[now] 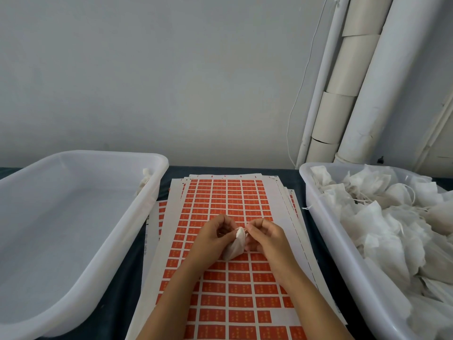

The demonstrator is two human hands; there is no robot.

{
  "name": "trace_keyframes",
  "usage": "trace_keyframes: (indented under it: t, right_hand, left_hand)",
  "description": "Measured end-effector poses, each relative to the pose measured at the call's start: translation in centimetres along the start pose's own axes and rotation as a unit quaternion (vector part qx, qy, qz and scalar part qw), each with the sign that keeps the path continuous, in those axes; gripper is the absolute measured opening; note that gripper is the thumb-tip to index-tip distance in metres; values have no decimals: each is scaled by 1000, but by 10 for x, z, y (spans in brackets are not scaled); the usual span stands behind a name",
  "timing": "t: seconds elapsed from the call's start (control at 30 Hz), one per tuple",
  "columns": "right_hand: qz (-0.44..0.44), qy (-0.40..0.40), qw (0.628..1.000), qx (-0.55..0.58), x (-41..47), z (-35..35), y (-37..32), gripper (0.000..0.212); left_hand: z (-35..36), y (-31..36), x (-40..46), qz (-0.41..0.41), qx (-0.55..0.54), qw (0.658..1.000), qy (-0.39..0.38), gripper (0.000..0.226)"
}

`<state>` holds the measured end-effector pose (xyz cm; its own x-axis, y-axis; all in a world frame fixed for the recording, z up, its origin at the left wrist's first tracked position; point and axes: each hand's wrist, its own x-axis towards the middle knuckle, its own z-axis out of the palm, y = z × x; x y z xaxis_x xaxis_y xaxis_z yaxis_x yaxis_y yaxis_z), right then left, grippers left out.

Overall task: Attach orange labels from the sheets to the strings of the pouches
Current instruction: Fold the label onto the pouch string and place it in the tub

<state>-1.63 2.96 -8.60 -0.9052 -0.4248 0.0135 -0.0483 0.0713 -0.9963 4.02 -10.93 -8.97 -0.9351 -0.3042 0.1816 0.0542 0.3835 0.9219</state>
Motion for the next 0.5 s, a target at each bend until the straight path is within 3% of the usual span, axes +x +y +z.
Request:
trace_keyframes:
  t: [0.13,0.27,0.4,0.5]
  right_hand:
    - [40,-10,996,76,-1,2,0,16]
    - [27,-3,999,42,-1,2,1,15]
    - [-6,19,1000,-9,-1,3,0,12]
    - [-29,40,999,3,-3,3,-1,10]
  left_hand:
    - [-6,1,-4,38,40,997,-48,12]
    - [-8,5,-9,43,19,992,-114,25]
    - [3,8,-9,86,96,989,-72,40]
    - [9,9,-8,107,114,987,-35,34]
